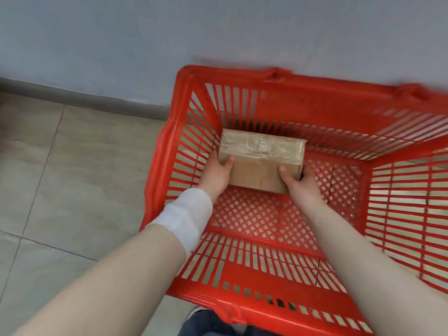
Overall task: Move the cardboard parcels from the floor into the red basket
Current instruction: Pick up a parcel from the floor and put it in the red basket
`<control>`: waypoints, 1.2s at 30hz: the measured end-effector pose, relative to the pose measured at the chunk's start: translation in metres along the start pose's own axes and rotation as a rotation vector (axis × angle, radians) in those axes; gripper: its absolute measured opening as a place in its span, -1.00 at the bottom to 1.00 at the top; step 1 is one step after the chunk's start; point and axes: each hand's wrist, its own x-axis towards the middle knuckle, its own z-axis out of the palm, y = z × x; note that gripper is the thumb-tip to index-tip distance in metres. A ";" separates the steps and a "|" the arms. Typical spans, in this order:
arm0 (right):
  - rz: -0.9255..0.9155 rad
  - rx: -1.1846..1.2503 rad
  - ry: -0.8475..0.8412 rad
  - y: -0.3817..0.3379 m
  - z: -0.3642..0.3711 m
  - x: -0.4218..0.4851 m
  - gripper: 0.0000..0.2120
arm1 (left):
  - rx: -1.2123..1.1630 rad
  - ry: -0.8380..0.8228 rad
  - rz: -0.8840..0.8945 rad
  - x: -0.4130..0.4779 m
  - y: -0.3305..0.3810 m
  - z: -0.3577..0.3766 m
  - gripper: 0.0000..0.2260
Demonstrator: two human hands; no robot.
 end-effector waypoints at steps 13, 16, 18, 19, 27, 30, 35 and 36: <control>0.009 -0.080 0.059 0.007 0.014 0.006 -0.44 | 0.110 0.219 0.138 0.006 0.000 0.012 -0.53; 0.080 -0.091 0.031 -0.002 0.009 0.000 -0.24 | 0.155 0.227 0.138 0.000 0.007 0.013 -0.48; 0.114 -0.104 0.070 -0.015 0.002 -0.016 -0.10 | 0.128 0.237 0.099 -0.016 0.021 0.009 -0.46; 0.111 -0.110 0.095 -0.024 -0.002 -0.028 -0.06 | 0.106 0.241 0.082 -0.028 0.031 0.006 -0.45; 0.072 0.013 0.209 -0.146 -0.054 -0.197 -0.13 | -0.139 0.058 -0.045 -0.197 0.146 -0.060 -0.49; 0.078 0.131 0.217 -0.192 -0.079 -0.282 -0.16 | -0.240 0.018 -0.111 -0.276 0.184 -0.092 -0.52; 0.095 0.287 0.250 -0.242 -0.119 -0.420 -0.25 | -0.300 -0.117 -0.123 -0.399 0.221 -0.142 -0.77; 0.091 0.318 0.261 -0.247 -0.124 -0.444 -0.28 | -0.324 -0.146 -0.116 -0.417 0.223 -0.149 -0.75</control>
